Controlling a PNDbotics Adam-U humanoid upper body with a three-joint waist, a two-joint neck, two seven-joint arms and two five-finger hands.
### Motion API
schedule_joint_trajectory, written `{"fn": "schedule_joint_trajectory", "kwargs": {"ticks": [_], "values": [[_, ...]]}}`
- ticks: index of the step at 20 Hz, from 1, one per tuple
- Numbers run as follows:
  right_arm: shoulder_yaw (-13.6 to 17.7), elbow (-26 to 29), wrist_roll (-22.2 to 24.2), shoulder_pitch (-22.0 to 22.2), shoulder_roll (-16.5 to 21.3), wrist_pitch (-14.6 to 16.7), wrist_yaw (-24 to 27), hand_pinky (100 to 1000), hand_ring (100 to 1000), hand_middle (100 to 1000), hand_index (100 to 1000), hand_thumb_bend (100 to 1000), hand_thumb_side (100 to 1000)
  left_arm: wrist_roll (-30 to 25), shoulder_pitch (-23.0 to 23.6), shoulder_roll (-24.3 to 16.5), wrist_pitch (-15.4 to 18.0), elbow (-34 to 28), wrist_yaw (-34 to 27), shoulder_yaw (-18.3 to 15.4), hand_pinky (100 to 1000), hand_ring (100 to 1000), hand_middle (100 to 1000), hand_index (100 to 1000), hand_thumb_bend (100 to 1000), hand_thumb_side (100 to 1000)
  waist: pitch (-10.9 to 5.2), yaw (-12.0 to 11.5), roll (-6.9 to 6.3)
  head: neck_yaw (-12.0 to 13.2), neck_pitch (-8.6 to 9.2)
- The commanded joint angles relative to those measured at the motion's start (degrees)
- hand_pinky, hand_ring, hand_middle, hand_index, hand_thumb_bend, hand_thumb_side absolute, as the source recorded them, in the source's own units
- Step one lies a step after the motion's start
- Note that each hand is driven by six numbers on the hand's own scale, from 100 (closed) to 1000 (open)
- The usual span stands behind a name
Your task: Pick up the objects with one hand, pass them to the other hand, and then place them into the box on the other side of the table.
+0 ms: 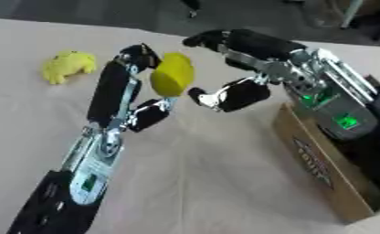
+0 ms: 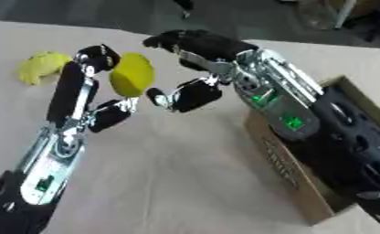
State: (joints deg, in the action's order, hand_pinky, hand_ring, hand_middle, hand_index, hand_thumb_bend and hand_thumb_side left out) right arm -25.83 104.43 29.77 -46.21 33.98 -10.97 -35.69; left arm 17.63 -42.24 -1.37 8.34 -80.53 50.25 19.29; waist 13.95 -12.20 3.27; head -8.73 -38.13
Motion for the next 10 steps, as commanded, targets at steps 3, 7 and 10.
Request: {"fn": "schedule_joint_trajectory", "kwargs": {"ticks": [3,7,10], "values": [[0.40,-0.02,-0.77,-1.33,0.19,-0.23,-0.13,941,936,917,1000,255,527,-0.04,-0.91,0.94,0.84,-1.36,0.90,0.47,554,557,510,477,124,100,-0.66,-0.18,-0.05,-0.28,-0.13],[0.23,-0.08,-0.60,-1.41,0.02,-0.37,0.38,942,936,918,1000,249,512,-0.22,-0.89,1.60,1.16,-0.81,1.10,0.79,554,557,510,476,126,100,-0.54,-0.22,-0.01,-0.07,-0.02],[0.21,0.03,-0.32,-1.46,0.00,-0.33,0.74,942,934,915,1000,249,514,-0.14,-0.90,1.97,1.26,-0.13,1.31,0.72,553,556,509,476,126,100,-0.53,-0.19,0.03,0.01,-0.05]]}}
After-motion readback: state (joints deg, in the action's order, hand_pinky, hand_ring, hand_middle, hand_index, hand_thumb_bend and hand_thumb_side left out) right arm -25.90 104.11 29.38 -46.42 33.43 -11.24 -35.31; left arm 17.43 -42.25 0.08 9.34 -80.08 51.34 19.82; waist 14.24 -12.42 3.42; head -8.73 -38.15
